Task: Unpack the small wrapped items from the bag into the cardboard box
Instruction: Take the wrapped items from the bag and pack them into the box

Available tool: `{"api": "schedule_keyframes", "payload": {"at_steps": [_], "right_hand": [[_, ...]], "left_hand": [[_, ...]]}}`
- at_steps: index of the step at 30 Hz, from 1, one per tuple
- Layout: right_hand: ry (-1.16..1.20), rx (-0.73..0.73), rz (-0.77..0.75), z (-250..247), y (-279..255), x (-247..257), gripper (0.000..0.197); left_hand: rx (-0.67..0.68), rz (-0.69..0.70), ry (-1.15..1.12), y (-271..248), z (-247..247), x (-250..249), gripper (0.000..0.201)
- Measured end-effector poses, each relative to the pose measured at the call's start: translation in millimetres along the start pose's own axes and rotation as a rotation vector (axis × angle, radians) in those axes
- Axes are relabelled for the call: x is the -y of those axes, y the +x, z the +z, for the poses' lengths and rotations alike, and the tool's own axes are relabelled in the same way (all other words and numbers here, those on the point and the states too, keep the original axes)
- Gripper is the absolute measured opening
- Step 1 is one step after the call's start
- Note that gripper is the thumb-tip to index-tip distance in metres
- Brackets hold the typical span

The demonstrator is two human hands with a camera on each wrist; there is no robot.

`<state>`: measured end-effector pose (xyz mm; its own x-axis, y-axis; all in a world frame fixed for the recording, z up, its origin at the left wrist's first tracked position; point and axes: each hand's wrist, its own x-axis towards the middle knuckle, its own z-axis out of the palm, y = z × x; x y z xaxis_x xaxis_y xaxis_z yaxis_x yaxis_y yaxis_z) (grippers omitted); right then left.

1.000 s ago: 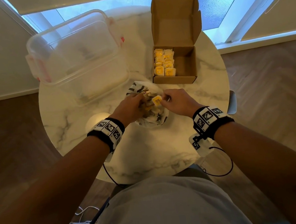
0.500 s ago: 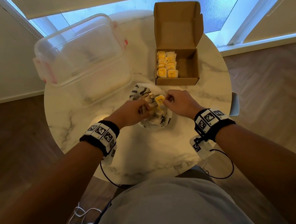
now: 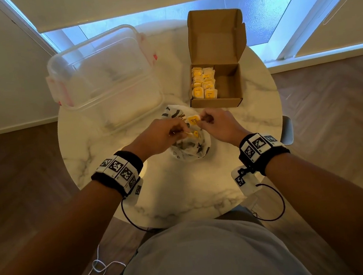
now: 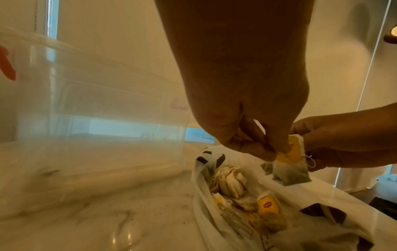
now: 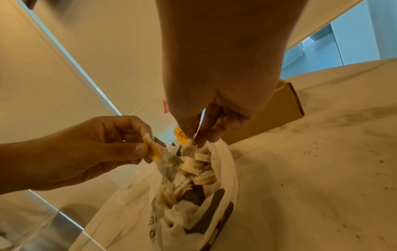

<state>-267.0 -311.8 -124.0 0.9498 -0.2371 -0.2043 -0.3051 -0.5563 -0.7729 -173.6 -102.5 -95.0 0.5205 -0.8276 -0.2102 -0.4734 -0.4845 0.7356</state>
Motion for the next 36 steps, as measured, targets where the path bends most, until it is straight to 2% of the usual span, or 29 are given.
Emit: {"api": "schedule_keyframes", "payload": {"at_steps": [6,9,15,20,23,27,36], "right_hand": [[0.056,0.068,-0.059,-3.0,-7.6,10.3,0.003],[0.059,0.078,-0.052,-4.5,-10.7,10.9,0.005],[0.078,0.075,-0.019,-3.4,-15.4,5.8,0.008],[0.042,0.034,-0.072,-4.3,-20.3,-1.6,0.016],[0.013,-0.005,-0.091,-8.7,-18.4,-5.2,0.013],[-0.068,-0.042,-0.099,-21.8,-10.6,-10.3,0.016],[-0.090,-0.258,0.137,-80.3,45.0,-31.6,0.022]], "left_hand": [[-0.207,-0.019,-0.063,4.6,2.6,-3.3,0.020],[-0.255,-0.073,-0.118,6.2,5.6,-6.5,0.027],[-0.254,-0.027,-0.052,10.9,14.3,-5.9,0.010],[-0.271,0.002,-0.067,17.5,18.8,-13.6,0.009],[-0.252,0.031,-0.090,25.5,19.4,-22.7,0.009],[-0.237,0.005,-0.090,41.1,19.8,-28.1,0.013],[-0.192,0.088,-0.007,97.9,21.8,-28.8,0.021]]}}
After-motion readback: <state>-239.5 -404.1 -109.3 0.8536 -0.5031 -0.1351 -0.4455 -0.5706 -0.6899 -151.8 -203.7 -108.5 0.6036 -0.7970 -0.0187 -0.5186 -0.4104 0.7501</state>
